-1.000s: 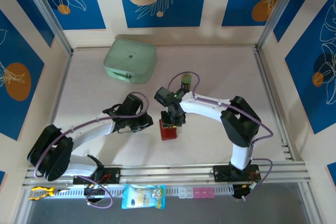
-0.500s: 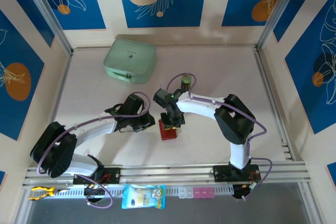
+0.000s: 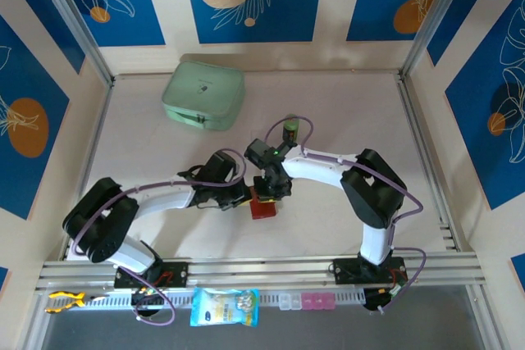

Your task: Take the credit cards out of the card holder

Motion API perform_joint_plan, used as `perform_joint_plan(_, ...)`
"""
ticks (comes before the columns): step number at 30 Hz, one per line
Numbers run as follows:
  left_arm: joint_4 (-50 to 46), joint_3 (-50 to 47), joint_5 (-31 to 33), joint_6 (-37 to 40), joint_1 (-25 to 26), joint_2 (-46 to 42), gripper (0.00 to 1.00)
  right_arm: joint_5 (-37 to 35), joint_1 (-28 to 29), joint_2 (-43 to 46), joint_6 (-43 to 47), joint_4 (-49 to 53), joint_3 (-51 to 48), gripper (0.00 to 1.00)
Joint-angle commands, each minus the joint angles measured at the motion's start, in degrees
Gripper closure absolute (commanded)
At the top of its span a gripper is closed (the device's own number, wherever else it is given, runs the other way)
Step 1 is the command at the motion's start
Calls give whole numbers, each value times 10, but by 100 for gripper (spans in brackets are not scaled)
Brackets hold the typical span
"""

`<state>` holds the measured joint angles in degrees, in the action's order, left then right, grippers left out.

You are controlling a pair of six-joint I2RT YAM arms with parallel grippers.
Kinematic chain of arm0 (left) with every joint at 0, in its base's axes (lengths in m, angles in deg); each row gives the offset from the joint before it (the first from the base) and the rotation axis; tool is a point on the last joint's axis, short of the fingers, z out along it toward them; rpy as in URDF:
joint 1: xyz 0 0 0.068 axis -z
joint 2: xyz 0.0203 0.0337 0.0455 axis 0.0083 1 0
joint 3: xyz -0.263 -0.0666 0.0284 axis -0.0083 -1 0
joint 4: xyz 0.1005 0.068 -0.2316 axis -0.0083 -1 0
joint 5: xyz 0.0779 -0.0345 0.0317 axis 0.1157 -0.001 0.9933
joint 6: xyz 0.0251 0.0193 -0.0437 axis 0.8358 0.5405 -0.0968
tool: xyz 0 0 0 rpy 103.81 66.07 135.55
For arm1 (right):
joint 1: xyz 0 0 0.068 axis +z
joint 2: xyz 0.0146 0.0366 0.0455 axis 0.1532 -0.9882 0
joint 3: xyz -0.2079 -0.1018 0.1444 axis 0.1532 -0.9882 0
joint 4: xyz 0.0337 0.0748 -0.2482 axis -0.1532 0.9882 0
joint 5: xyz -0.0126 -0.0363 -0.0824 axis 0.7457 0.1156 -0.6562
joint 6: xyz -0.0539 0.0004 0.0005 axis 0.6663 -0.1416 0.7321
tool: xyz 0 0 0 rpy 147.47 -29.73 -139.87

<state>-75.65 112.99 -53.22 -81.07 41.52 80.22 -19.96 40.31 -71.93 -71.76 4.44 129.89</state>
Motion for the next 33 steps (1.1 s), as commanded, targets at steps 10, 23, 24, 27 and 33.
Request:
perform_joint_plan(10,29,-1,2,-29,22,68,95,28,-8,26,-15,-12,-32,97)
perform_joint_plan(23,25,-24,13,-28,19,90,96,12,-37,71,1,9,-48,100)
perform_joint_plan(24,21,-22,13,-27,19,90,96,12,-40,75,2,10,-52,100)
perform_joint_plan(27,14,-18,14,-24,18,90,96,8,-51,87,7,11,-64,100)
perform_joint_plan(33,-4,-5,14,-14,18,80,95,10,-74,109,13,11,-81,100)
